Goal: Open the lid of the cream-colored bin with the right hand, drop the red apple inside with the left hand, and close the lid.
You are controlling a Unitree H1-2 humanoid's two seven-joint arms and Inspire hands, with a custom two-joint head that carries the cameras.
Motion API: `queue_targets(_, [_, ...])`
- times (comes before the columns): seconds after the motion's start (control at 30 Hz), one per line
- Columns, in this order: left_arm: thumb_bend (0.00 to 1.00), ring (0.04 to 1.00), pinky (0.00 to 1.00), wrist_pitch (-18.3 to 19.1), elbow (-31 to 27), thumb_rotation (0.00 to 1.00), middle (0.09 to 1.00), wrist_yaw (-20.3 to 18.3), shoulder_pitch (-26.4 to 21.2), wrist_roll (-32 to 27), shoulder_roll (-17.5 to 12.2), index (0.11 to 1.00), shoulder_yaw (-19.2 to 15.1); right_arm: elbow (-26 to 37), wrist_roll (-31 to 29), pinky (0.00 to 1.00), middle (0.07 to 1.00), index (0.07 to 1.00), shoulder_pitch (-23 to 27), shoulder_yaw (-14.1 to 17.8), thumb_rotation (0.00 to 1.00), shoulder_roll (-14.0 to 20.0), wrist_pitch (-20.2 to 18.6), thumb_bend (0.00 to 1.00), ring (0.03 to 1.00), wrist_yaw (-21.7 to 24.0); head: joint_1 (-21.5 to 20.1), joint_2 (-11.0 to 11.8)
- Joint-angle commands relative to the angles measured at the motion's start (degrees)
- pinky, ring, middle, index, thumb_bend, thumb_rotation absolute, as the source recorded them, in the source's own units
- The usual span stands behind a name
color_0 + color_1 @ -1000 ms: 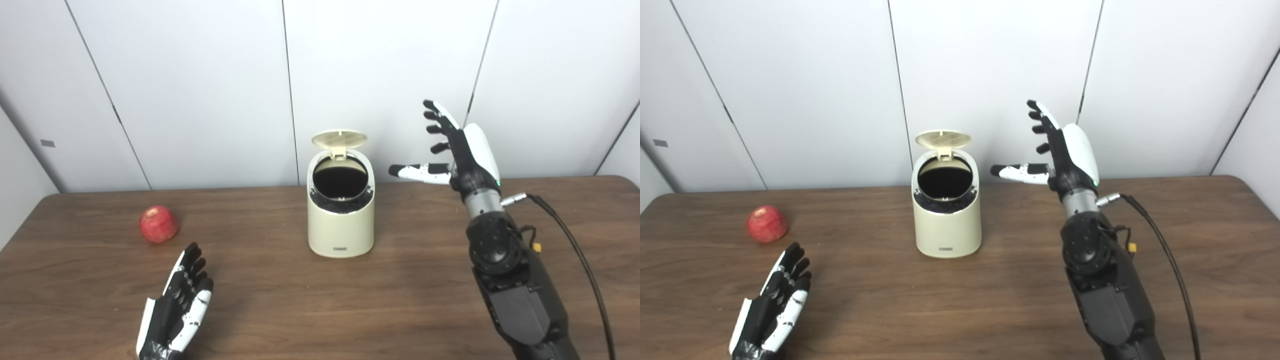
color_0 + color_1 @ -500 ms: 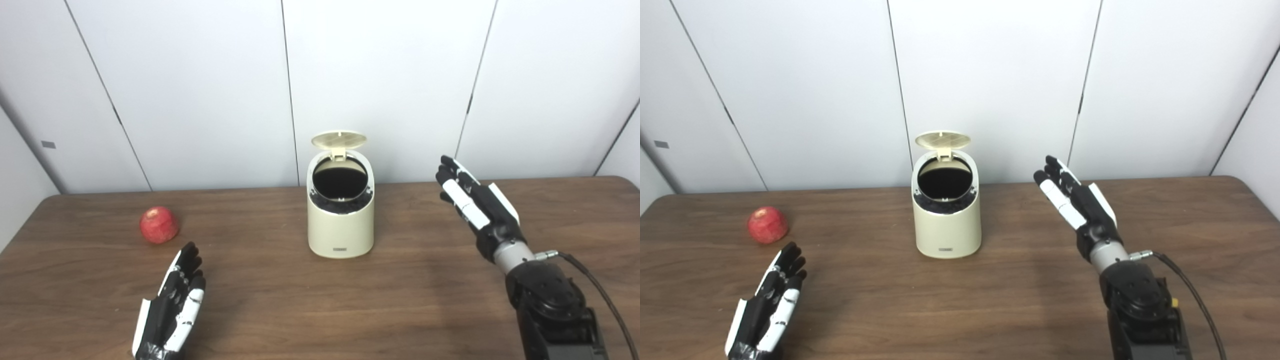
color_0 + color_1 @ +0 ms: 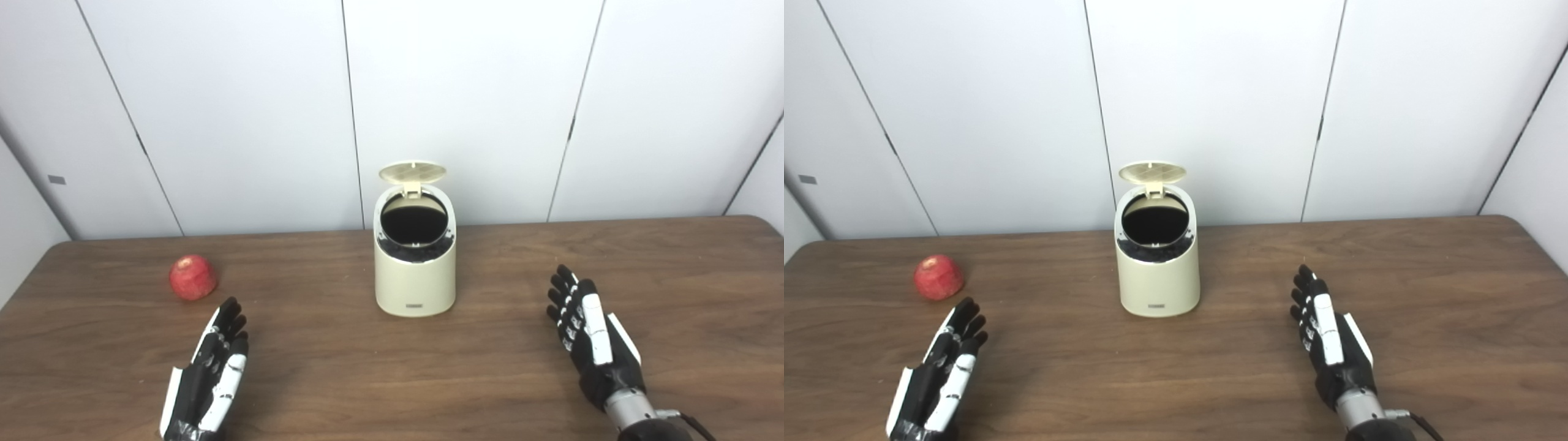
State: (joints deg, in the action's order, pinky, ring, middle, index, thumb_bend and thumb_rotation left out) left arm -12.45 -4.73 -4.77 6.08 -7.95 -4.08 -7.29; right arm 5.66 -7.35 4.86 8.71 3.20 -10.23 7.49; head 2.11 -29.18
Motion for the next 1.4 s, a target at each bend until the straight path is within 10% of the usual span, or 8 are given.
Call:
queue_targets(0.0, [0.42,0.926,0.89,-1.2,4.4,0.53,0.939,0.3,2.7,-0.6,0.8,0.944,0.0,0.4,-1.8,1.0,1.0,1.0,0.6,0.8,1.0,0.2,4.2,0.61,1.0,-0.3,1.5,0.0])
queue_targets(0.27, [0.51,0.898,0.83,-0.8,3.1,0.5,0.922,1.6,3.1,1.1,2.6,0.933,0.7,-4.8,-5.7,1.0,1.0,1.0,-0.5,2.5,1.0,3.0,11.0,0.55,1.0,1.5,12.4,0.6])
queue_targets(0.63, [0.61,0.82,0.72,3.0,-4.3,0.33,0.882,8.4,2.5,9.1,2.5,0.931,-2.3,0.4,-7.3,0.97,0.97,0.974,-1.2,0.8,1.0,4.3,7.2,0.6,0.982,1.0,20.6,2.8])
queue_targets(0.9, [0.74,0.735,0.64,10.6,-5.6,0.21,0.805,15.7,-2.5,26.1,-2.8,0.872,-6.1,0.6,-6.3,0.83,0.934,0.937,-0.9,0.3,0.97,4.6,7.5,0.71,0.94,0.3,21.3,3.2])
queue_targets(1.37, [0.86,0.804,0.66,30.1,0.1,0.24,0.865,13.4,-15.2,39.8,-16.3,0.873,-4.1,1.5,-2.4,0.75,0.894,0.905,-1.0,-0.8,0.93,3.7,9.6,0.7,0.892,-1.4,20.1,3.3])
